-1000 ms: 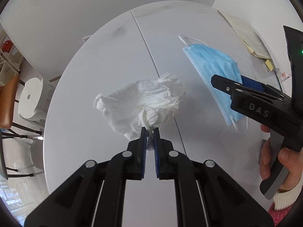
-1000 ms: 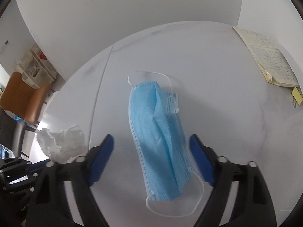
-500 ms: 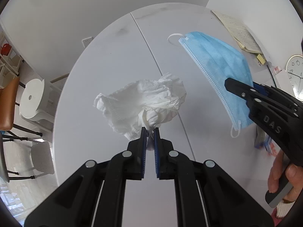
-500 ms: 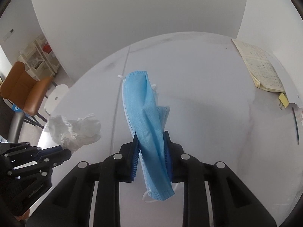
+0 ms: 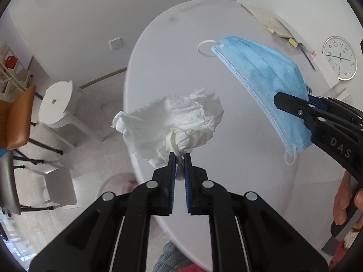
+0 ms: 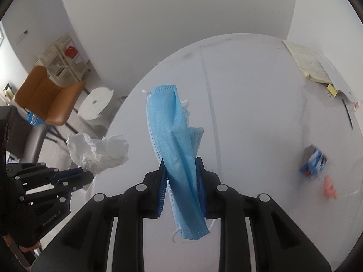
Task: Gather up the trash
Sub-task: 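Drop the tissue into the wastebasket with the left gripper while the right carries the mask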
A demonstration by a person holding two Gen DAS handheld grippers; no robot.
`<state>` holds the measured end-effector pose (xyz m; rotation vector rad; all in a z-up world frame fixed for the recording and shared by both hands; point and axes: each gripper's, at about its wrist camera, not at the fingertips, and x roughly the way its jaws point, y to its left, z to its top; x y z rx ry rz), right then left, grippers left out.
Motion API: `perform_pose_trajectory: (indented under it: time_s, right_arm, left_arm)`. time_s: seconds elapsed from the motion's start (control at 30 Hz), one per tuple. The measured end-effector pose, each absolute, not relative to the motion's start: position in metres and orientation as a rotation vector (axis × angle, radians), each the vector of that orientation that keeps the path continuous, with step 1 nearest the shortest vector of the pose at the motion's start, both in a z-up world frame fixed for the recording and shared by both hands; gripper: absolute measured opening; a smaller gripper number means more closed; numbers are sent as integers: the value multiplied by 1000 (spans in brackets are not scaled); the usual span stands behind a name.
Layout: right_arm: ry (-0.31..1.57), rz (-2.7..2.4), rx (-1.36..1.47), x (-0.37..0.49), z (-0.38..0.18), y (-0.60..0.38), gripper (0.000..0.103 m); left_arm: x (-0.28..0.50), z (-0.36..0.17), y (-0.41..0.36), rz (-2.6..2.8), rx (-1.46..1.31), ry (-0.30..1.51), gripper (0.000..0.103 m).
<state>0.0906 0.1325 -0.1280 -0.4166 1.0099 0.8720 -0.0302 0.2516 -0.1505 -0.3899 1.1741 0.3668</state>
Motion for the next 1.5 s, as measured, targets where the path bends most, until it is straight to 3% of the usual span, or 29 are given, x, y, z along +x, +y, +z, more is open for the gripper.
perform_pose_trajectory:
  time_s: [0.4,0.83,0.93,1.0,1.3,1.43,1.5]
  right_arm:
    - [1127,1078,-468,-46,-158,163,25]
    - [1144,1115,-582,-80,-170,187,25]
    - [1145,1111,-586,-78,-170,185,25]
    - [1147,1109,-587,-79,-171,187,25]
    - [1152,1109,-587,-80,-173,188,25]
    - [1162,1125,-592,-81,-175,190,25]
    - [1167,1146,-594,-85,-176,193,25]
  left_arm:
    - [-170,-203,278,505,-503,1264,7]
    - [-184,-278,293,503,-604,1323,8]
    - [-181,-281,292,510,-612,1328,18]
    - [-181,-278,293,524,-609,1316,34]
    - [-182,-264,291,531,-607,1283,52]
    - [-187,-251,291,532,-594,1271,55]
    - [-196,-239,295,548,-591,1253,63]
